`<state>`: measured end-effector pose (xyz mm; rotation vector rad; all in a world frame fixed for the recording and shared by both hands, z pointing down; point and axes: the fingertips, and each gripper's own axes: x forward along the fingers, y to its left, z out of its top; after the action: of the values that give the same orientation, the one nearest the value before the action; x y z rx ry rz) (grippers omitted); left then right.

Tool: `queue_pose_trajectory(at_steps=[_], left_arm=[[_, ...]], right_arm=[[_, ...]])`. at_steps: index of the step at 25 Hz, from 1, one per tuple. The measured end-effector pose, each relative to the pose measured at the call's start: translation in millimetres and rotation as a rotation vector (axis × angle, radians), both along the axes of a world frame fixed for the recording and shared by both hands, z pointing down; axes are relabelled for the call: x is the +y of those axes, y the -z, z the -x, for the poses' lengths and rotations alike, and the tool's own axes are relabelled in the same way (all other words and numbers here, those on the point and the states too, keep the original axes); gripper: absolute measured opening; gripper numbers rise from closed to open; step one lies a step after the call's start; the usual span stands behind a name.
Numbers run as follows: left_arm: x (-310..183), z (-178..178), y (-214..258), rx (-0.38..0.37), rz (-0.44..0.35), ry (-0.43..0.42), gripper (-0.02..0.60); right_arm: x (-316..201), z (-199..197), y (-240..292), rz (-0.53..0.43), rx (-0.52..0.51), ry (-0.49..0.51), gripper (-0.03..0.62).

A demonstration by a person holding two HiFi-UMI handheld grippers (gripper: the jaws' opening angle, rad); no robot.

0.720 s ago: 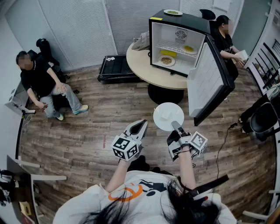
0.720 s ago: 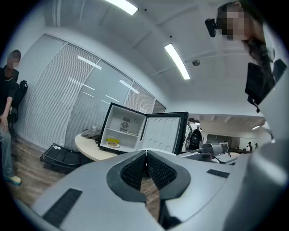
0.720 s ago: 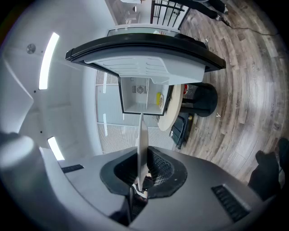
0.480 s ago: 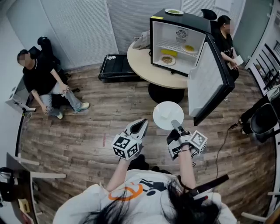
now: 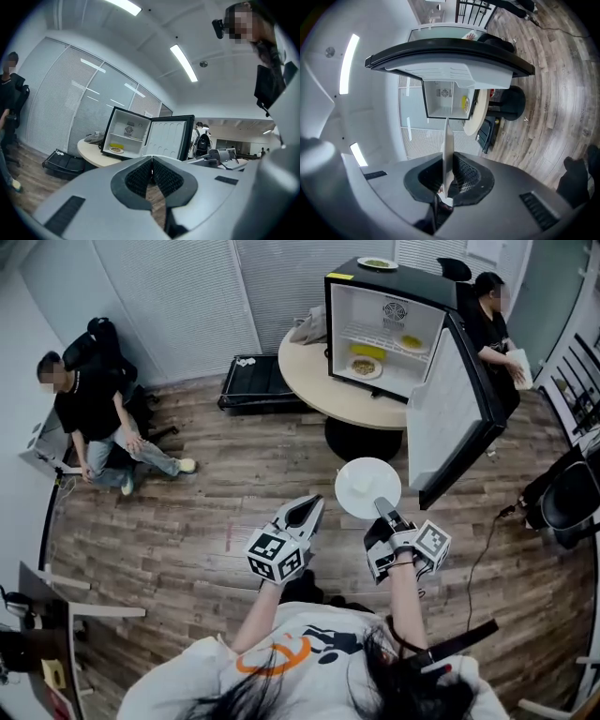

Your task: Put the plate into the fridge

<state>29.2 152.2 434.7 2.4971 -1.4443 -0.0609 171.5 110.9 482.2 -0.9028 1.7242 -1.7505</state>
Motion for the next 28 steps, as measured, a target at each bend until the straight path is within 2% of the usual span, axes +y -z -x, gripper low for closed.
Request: queue_pose_trajectory(at_steps=[18, 23, 28], left_arm=[[-9, -23, 1, -0.017, 0.008, -0.02, 0.011], [-30, -22, 6, -0.003, -0.009, -0.026, 0.011], [-59, -15, -1, -0.021, -0.005, -0.049, 0.011]], right_arm=[[-4, -11, -10, 0.028, -0.011, 0.019, 0.029], [-21, -8, -12, 0.033, -0.011, 0.013, 0.029], [-49, -6, -17, 0.04, -0.007, -0.02, 0.029]])
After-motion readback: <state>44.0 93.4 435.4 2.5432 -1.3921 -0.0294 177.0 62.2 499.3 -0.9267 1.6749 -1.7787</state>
